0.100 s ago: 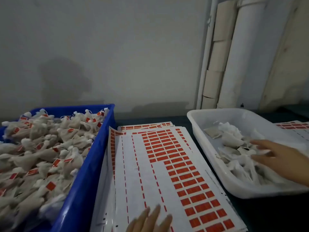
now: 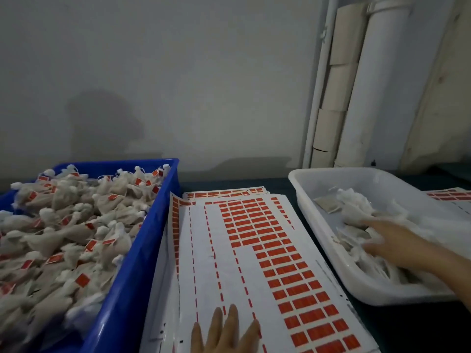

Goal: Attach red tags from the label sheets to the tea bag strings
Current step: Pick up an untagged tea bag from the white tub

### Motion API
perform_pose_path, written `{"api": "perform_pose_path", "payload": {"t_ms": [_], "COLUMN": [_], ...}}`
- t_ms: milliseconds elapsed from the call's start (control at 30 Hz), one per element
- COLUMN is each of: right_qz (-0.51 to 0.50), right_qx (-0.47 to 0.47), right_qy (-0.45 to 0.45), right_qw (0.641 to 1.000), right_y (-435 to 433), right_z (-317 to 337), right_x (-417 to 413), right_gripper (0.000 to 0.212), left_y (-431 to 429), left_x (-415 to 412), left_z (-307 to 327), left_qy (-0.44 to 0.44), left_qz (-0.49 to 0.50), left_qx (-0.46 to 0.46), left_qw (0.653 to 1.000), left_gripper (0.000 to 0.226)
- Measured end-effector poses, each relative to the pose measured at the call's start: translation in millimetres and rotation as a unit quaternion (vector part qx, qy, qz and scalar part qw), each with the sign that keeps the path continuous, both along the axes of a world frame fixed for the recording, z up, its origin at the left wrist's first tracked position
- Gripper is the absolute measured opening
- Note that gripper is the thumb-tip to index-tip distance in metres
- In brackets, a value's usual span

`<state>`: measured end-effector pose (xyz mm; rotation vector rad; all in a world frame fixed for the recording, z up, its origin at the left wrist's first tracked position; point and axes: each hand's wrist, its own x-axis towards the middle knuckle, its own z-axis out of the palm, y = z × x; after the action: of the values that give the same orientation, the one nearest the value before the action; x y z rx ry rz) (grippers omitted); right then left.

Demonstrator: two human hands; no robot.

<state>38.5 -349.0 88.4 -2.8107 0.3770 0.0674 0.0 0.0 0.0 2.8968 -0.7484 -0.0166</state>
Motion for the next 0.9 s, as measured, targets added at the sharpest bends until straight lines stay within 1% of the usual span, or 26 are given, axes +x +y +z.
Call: {"api": "perform_pose_path", "payload": {"t_ms": [33, 67, 100, 133, 167, 200, 233, 300, 367, 433, 500, 600, 700, 900], "right_qz": [0.019, 0.015, 0.018, 0.013, 0.007, -0.002, -0.010, -0.036, -0.063, -0.077, -0.093, -0.101, -0.106, -0.098], "right_qx": [-0.007, -0.010, -0.007, -0.012, -0.024, -0.039, -0.046, -0.041, -0.029, -0.010, 0.039, 0.114, 0.176, 0.224], "right_qy": [0.065, 0.089, 0.076, 0.058, 0.026, 0.003, -0.025, -0.076, -0.113, -0.146, -0.168, -0.159, -0.145, -0.144], "right_qw": [0.998, 0.996, 0.997, 0.998, 0.999, 0.999, 0.999, 0.996, 0.991, 0.986, 0.981, 0.975, 0.968, 0.959], "right_y": [7.0, 8.2, 6.8, 3.4, -3.0, -3.8, -4.2, -7.2, -6.6, -5.9, -2.8, 2.7, 3.4, 2.0], "right_z": [-0.6, -4.1, -6.6, -9.0, -10.2, -9.2, -9.0, -5.0, 5.4, 12.6, 16.5, 15.2, 5.1, -10.2], "right_x": [1.8, 2.8, 1.3, -1.1, -2.6, -3.3, -3.0, -0.5, -0.3, 3.2, 7.5, 10.6, 8.9, 0.8], "right_gripper": [0.039, 0.025, 0.014, 0.009, 0.013, 0.016, 0.017, 0.014, 0.012, 0.011, 0.016, 0.017, 0.016, 0.019], "left_y": [-5.8, 0.9, 1.0, -0.9, -0.9, -1.8, 2.4, 2.2, -0.4, -2.1, -3.0, -1.3, -0.1, 1.3], "left_x": [-2.5, 1.3, 6.7, 9.6, 10.2, 16.0, 20.4, 27.2, 28.7, 26.4, 24.3, 20.9, 18.0, 13.8], "left_z": [9.8, 7.8, 6.1, 6.2, 8.2, 7.1, 8.5, 15.0, 18.4, 19.5, 18.7, 18.1, 17.4, 14.6], "left_qy": [0.085, 0.062, 0.036, 0.076, 0.151, 0.208, 0.249, 0.304, 0.315, 0.307, 0.278, 0.234, 0.222, 0.204], "left_qz": [-0.006, 0.018, 0.004, 0.005, 0.017, 0.023, 0.039, 0.068, 0.108, 0.125, 0.085, 0.028, 0.022, 0.006], "left_qx": [0.003, 0.033, 0.056, 0.082, 0.111, 0.113, 0.127, 0.140, 0.121, 0.099, 0.082, 0.087, 0.093, 0.087], "left_qw": [0.996, 0.997, 0.998, 0.994, 0.982, 0.971, 0.959, 0.940, 0.935, 0.938, 0.953, 0.968, 0.970, 0.975], "left_gripper": [0.059, 0.063, 0.069, 0.074, 0.077, 0.078, 0.079, 0.079, 0.079, 0.072, 0.058, 0.045, 0.043, 0.044]}}
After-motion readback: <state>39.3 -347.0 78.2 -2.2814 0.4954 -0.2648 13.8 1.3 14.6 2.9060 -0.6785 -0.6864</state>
